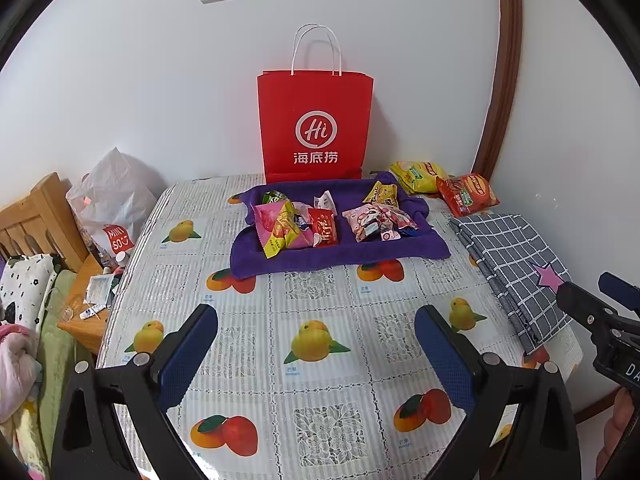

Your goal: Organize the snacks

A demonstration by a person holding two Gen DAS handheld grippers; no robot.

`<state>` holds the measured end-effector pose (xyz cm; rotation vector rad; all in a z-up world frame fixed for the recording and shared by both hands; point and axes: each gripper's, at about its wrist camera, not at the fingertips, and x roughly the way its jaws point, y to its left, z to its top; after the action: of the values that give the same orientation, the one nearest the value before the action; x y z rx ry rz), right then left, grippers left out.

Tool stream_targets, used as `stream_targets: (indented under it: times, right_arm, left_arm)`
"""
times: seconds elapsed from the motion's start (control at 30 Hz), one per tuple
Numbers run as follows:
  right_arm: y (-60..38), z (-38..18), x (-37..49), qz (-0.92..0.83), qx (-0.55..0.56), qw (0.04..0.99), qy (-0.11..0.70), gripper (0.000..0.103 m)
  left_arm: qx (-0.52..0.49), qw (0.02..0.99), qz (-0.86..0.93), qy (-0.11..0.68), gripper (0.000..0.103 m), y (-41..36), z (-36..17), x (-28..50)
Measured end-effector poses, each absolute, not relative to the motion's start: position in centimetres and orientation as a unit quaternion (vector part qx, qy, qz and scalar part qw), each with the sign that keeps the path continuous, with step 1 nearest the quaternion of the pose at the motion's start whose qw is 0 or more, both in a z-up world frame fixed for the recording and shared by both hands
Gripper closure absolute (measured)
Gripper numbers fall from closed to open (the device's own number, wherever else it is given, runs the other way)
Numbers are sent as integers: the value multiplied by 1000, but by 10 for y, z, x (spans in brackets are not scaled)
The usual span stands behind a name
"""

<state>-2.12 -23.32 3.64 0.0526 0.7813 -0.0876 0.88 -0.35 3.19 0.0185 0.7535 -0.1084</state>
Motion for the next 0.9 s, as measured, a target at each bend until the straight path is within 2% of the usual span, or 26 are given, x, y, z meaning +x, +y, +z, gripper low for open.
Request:
stream_targets:
  times: [0.9]
  right_arm:
    - [-226, 45, -28, -38, 20, 927, 373, 11]
  left_arm:
    - [7, 930, -52, 365, 3, -3, 37, 6]
